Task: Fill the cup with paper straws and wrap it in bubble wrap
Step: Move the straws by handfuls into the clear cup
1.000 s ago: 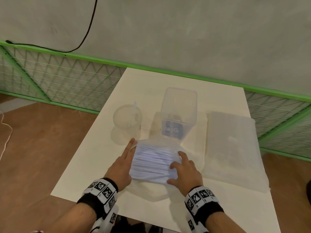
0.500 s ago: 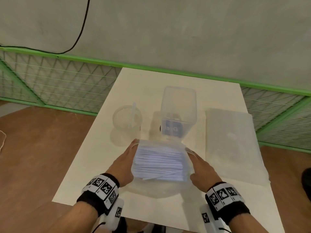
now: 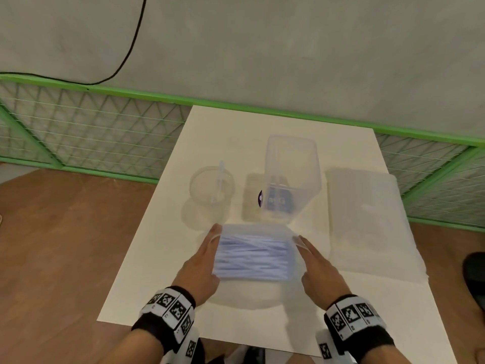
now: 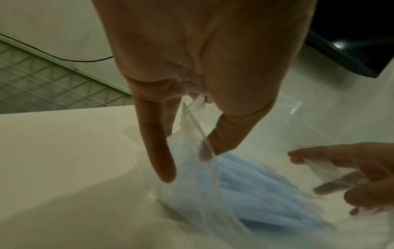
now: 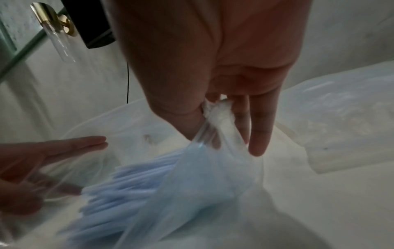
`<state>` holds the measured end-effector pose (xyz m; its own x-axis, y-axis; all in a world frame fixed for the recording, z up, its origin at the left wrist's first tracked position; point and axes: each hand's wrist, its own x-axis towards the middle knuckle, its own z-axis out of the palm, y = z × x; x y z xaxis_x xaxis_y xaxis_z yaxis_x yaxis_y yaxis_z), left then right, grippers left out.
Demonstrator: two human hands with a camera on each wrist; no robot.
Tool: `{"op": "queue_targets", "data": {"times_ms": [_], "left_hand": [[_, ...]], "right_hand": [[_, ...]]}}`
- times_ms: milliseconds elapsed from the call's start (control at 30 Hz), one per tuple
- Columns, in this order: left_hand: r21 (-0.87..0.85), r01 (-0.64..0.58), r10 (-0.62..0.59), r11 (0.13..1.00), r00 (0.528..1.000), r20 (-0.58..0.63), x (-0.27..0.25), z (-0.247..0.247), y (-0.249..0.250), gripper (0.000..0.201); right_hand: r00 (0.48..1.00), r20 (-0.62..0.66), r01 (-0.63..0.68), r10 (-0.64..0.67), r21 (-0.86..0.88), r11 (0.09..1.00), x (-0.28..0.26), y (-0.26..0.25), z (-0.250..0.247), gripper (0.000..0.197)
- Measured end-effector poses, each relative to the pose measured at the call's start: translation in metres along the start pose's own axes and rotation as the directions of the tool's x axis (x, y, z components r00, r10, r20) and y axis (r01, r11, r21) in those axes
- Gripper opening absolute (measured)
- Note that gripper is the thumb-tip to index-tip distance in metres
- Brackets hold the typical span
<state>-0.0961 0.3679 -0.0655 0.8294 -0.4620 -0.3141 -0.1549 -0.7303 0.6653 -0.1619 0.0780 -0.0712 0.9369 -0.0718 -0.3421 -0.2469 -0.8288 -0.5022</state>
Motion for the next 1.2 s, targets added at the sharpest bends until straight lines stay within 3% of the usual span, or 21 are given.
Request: {"op": "queue_targets", "data": {"times_ms": [133, 300, 367, 467, 633, 767, 867, 967, 1033, 1133, 1200], "left_hand": [[0.003, 0.024, -0.024, 1.000, 1.000, 0.008, 0.014, -0.012, 0.013, 0.110], [0.017, -0.075, 0.076, 0.997, 0.991, -0.113, 0.018, -0.027, 0.022, 0.112], [0.069, -0.074, 0.082, 0.995, 0.989, -0.123, 0.012, -0.021, 0.013, 0.111], [0.097, -0.027, 0.036, 0.995, 0.995, -0.095, 0.007, -0.003, -0.007, 0.103], [0.079, -0.069, 0.080, 0.994, 0.986, -0.145, 0.006, -0.001, -0.013, 0.092], [0.042, -0.173, 0.178, 0.984, 0.952, -0.249, 0.008, -0.017, 0.003, 0.098], [0.042, -0.173, 0.177, 0.984, 0.939, -0.294, 0.005, -0.015, 0.002, 0.103], [0.076, -0.111, 0.124, 0.991, 0.970, -0.207, 0.000, 0.006, -0.019, 0.110], [0.089, -0.084, 0.098, 0.992, 0.981, -0.167, -0.002, 0.015, -0.029, 0.110], [0.057, -0.077, 0.088, 0.995, 0.969, -0.230, -0.003, 0.013, -0.028, 0.090], [0.033, -0.088, 0.093, 0.996, 0.959, -0.267, -0.004, 0.009, -0.024, 0.076]], "right_hand": [[1.000, -0.015, 0.007, -0.007, -0.027, 1.000, 0.012, -0.006, -0.003, 0.089], [0.970, -0.234, 0.067, -0.066, -0.004, 0.998, 0.009, -0.018, -0.028, 0.088], [0.981, -0.182, 0.064, -0.066, -0.019, 0.998, 0.000, -0.015, -0.020, 0.088], [1.000, -0.005, -0.022, 0.022, -0.029, 0.999, -0.009, -0.005, 0.001, 0.089], [0.998, 0.029, -0.062, 0.062, -0.016, 0.998, -0.005, -0.003, 0.002, 0.085], [0.986, -0.169, -0.002, 0.002, -0.001, 1.000, -0.001, -0.019, -0.022, 0.088], [0.963, -0.266, 0.039, -0.053, -0.058, 0.998, -0.009, -0.022, -0.019, 0.092], [0.995, -0.094, 0.023, -0.040, -0.167, 0.986, -0.018, -0.012, 0.008, 0.094], [0.999, -0.035, -0.005, 0.000, -0.138, 0.990, -0.018, -0.003, 0.020, 0.088], [0.983, -0.164, 0.044, -0.084, -0.231, 0.972, -0.015, 0.002, 0.028, 0.075], [0.954, -0.285, 0.011, -0.096, -0.284, 0.959, -0.016, -0.009, 0.029, 0.062]]}}
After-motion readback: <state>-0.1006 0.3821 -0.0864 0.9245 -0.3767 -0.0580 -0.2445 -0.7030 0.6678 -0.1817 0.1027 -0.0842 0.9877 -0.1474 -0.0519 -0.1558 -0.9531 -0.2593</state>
